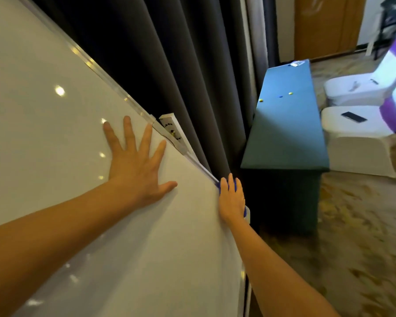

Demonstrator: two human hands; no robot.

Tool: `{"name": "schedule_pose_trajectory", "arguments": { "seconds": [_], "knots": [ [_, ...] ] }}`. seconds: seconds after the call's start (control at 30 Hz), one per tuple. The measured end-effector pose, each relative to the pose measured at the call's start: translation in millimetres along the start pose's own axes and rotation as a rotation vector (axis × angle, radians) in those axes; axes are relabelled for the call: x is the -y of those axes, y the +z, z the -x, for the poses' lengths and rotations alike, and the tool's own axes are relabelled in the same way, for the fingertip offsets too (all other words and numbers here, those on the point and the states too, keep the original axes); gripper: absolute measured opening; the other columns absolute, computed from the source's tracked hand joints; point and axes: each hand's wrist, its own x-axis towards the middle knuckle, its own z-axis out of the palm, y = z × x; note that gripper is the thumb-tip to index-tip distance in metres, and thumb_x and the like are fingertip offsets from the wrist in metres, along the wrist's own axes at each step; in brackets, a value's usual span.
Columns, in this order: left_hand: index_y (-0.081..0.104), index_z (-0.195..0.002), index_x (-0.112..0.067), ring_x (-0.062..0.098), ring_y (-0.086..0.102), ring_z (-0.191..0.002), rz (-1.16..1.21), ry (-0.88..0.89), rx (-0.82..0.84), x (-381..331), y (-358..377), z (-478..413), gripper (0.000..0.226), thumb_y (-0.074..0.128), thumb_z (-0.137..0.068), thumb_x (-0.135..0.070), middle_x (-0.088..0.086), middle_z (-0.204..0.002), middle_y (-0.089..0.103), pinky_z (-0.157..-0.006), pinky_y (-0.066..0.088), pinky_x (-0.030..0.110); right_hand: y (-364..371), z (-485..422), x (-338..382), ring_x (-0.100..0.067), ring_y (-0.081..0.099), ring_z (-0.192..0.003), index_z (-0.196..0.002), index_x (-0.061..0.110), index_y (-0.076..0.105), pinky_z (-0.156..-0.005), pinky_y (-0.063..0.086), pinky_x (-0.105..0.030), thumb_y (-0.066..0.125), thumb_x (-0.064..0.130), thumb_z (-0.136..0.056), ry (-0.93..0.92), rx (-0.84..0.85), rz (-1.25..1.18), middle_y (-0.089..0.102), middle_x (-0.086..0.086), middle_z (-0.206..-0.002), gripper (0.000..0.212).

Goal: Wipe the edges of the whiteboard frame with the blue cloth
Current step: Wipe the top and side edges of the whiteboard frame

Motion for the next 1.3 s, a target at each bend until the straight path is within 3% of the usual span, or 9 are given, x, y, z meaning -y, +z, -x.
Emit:
{"name": "schedule_pose_trajectory", "arguments": {
  "seconds": [0.1, 0.2, 0.37, 0.5, 0.63, 0.7, 0.9, 1.13, 1.3],
  "knots": [
    [-0.013, -0.152, -0.027, 0.06, -0.025, -0.134, -0.018, 0.04, 0.017, -25, 10, 10, 0.108, 0.005, -0.066, -0.091, 0.02, -0.159, -0.02, -0.1, -0.01, 0.081, 1, -6, 25, -0.031, 0.04, -0.137, -0.146, 0.024, 0.042, -0.115, 0.026, -0.05, 0.025, 0.057, -0.099, 0.213, -0.028, -0.217, 0.044, -0.007, -0.152, 0.06],
    [-0.015, -0.152, -0.02, 0.062, -0.025, -0.133, -0.034, -0.011, 0.021, -40, 16, 11, 0.111, 0.009, -0.069, -0.089, 0.024, -0.157, -0.021, -0.099, -0.008, 0.081, 23, 4, 78, -0.021, 0.052, -0.125, -0.138, 0.027, 0.049, -0.112, 0.035, -0.044, 0.028, 0.067, -0.094, -0.06, 0.068, -0.41, 0.056, -0.001, -0.139, 0.063],
    [-0.018, -0.15, -0.016, 0.061, -0.026, -0.133, -0.035, 0.04, 0.036, -59, 27, 6, 0.113, 0.008, -0.069, -0.09, 0.025, -0.157, -0.021, -0.096, -0.012, 0.082, 43, -1, 66, -0.013, 0.027, -0.145, -0.151, 0.045, 0.018, -0.12, 0.023, -0.041, 0.021, 0.068, -0.092, -0.408, 0.105, -0.254, 0.029, 0.008, -0.16, 0.063],
    [-0.016, -0.151, -0.015, 0.062, -0.026, -0.132, -0.085, 0.042, 0.045, -62, 50, -4, 0.114, 0.004, -0.067, -0.09, 0.029, -0.155, -0.021, -0.096, -0.011, 0.082, 36, -23, -43, -0.031, 0.033, -0.143, -0.154, 0.031, 0.025, -0.117, 0.026, -0.052, 0.022, 0.042, -0.105, 0.012, 0.129, -0.143, 0.029, -0.007, -0.159, 0.051],
    [-0.014, -0.151, -0.019, 0.061, -0.029, -0.132, -0.037, 0.162, 0.068, -84, 69, -1, 0.112, 0.004, -0.066, -0.089, 0.025, -0.156, -0.022, -0.1, -0.01, 0.08, 52, -19, -59, -0.031, 0.029, -0.144, -0.155, 0.024, 0.023, -0.114, 0.026, -0.042, 0.031, 0.043, -0.105, 0.314, 0.155, -0.354, 0.022, -0.008, -0.162, 0.054],
    [-0.015, -0.151, -0.02, 0.06, -0.031, -0.131, -0.004, 0.239, 0.127, -102, 76, 11, 0.11, 0.007, -0.068, -0.089, 0.022, -0.157, -0.023, -0.1, -0.012, 0.079, 62, -18, -39, -0.029, 0.035, -0.141, -0.155, 0.026, 0.024, -0.111, 0.031, -0.041, 0.035, 0.042, -0.105, 0.314, 0.143, -0.474, 0.026, -0.007, -0.16, 0.054],
    [-0.015, -0.15, -0.013, 0.06, -0.035, -0.128, 0.013, 0.349, 0.194, -137, 96, 32, 0.111, 0.017, -0.073, -0.086, 0.027, -0.154, -0.026, -0.098, -0.018, 0.079, 86, -10, 9, -0.015, 0.027, -0.143, -0.154, 0.031, 0.027, -0.118, 0.019, -0.034, 0.028, 0.039, -0.105, -0.213, 0.229, -0.351, 0.03, 0.0, -0.159, 0.049],
    [-0.014, -0.15, -0.016, 0.066, -0.035, -0.124, -0.089, 0.396, 0.205, -137, 112, 30, 0.108, 0.013, -0.072, -0.086, 0.026, -0.155, -0.023, -0.093, -0.016, 0.084, 98, -31, -62, -0.029, 0.048, -0.126, -0.144, 0.021, 0.041, -0.103, 0.041, -0.04, 0.036, 0.031, -0.107, 0.357, 0.075, -0.565, 0.044, -0.012, -0.145, 0.039],
    [-0.013, -0.151, -0.017, 0.067, -0.034, -0.124, -0.118, 0.41, 0.181, -136, 118, 30, 0.106, 0.015, -0.075, -0.085, 0.027, -0.155, -0.023, -0.094, -0.016, 0.084, 104, -36, -64, -0.026, 0.052, -0.111, -0.134, 0.022, 0.045, -0.088, 0.047, -0.036, 0.044, 0.036, -0.104, 0.406, 0.076, -0.494, 0.046, -0.011, -0.137, 0.033]
  ]
}}
